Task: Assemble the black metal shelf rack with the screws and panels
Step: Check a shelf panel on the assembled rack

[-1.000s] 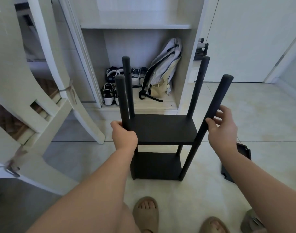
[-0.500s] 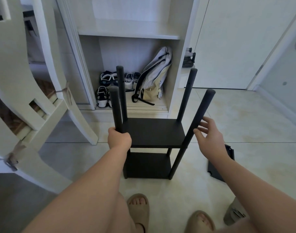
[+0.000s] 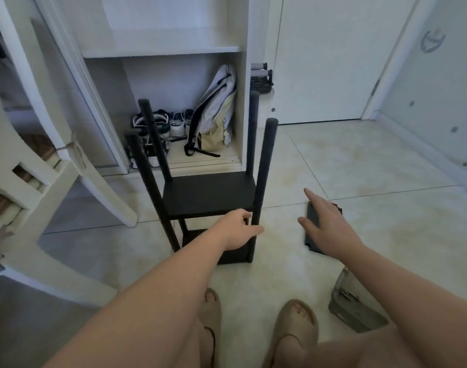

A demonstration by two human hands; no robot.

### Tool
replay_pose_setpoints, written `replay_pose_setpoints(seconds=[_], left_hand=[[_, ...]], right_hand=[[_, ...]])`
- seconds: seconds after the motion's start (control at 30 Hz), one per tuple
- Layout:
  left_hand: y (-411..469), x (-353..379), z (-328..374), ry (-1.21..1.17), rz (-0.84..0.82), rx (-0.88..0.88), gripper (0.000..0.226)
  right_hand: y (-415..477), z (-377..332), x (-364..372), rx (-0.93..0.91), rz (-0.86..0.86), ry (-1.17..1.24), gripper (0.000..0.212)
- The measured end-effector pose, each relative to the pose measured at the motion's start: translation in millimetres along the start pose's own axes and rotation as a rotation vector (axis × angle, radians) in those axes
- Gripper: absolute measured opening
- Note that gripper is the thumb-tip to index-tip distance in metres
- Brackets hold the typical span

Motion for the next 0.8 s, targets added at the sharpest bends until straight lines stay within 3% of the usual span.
replay_pose_setpoints(seconds=[0.3, 0.57, 0.8], left_hand=[[73, 153, 37, 0.283, -0.164, 0.160, 0.065], [195, 267, 15, 0.282, -0.291, 0.090, 0.068], [309, 312, -23, 0.158, -0.244, -0.032, 0.076]], right_hand=[[-23, 135, -5, 0.211, -0.092, -0.234, 0.073], [21, 278, 31, 0.403, -0.207, -0.281, 0.075], [96, 382, 81, 0.498, -0.275, -0.207, 0.076]])
Point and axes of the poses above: each hand's wrist, its own y-axis towards the middle knuckle, its own x-axis out of the palm, z = x × y, the point moved 7 cm from there along y, towards the middle knuckle, and after that the axes turned 1 degree about z, right-handed, at the moved point
